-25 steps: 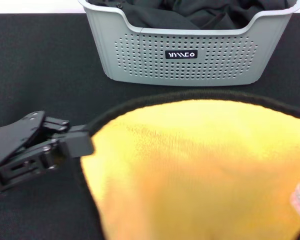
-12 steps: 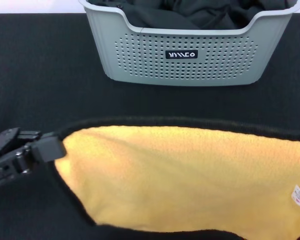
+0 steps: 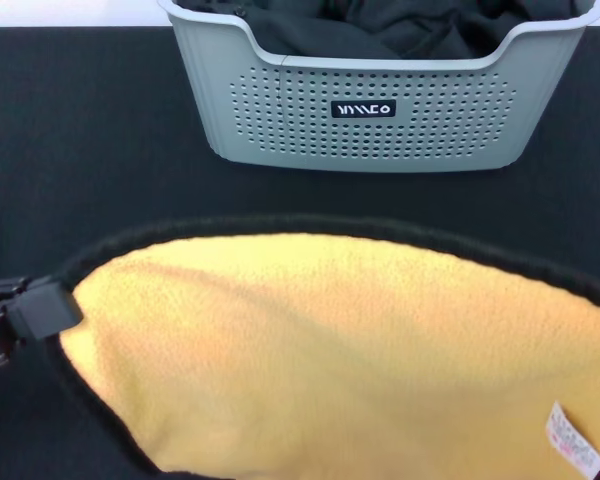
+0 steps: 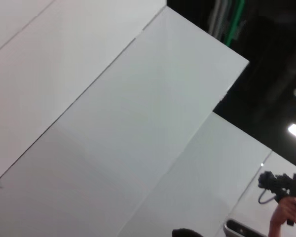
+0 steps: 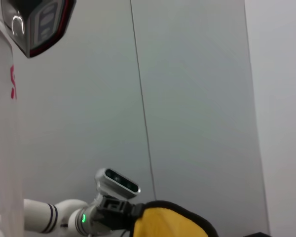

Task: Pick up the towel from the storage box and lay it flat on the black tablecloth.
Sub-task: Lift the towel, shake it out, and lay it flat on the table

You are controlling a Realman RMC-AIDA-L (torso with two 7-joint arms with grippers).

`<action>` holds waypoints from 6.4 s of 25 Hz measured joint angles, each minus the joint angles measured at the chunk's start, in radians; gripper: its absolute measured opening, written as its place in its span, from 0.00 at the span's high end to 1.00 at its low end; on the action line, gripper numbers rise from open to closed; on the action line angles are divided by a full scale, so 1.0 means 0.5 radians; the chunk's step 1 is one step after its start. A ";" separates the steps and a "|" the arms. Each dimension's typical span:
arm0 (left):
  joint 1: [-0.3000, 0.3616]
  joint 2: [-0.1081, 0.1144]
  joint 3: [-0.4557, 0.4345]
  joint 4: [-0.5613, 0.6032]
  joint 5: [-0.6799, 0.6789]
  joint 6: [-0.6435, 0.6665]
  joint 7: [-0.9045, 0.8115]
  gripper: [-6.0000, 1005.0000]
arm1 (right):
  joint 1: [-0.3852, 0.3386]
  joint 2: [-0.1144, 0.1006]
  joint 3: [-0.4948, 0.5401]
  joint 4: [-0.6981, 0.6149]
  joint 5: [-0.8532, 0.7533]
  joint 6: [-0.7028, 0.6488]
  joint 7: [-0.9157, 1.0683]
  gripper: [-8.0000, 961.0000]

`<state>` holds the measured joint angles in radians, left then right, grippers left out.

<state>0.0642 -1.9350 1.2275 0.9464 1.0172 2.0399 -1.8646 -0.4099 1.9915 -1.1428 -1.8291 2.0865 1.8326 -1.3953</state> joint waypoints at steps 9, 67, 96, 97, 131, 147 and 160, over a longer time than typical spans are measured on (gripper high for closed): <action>0.161 0.001 0.013 0.043 -0.039 0.001 -0.104 0.97 | 0.009 -0.013 -0.143 0.010 -0.019 0.001 -0.007 0.95; -0.997 -0.305 -0.445 -1.101 0.946 -1.557 0.907 0.97 | 1.603 0.035 0.110 2.694 -0.792 -1.103 -1.001 0.91; -1.137 -0.292 -0.455 -0.946 1.174 -1.572 1.364 0.97 | 1.732 0.007 0.062 2.633 -0.944 -1.188 -1.068 0.89; -1.139 -0.281 -0.455 -0.943 1.175 -1.577 1.365 0.97 | 1.739 0.000 0.061 2.628 -0.952 -1.188 -1.058 0.89; -1.136 -0.284 -0.444 -0.893 1.287 -1.701 1.436 0.97 | 1.813 -0.053 0.074 2.238 -1.501 -1.268 -0.888 0.87; -1.139 -0.309 -0.441 -0.735 1.438 -1.854 1.717 0.97 | 1.821 -0.036 0.076 2.235 -1.523 -1.326 -0.889 0.86; -1.135 -0.319 -0.371 -0.756 1.450 -2.008 1.805 0.94 | 1.816 -0.041 0.079 2.234 -1.524 -1.347 -0.741 0.86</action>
<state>-0.5032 -2.0944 1.0419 0.5682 1.7421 1.0362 -0.9622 0.4980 1.9712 -1.1035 -0.7119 1.3247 1.1589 -1.7660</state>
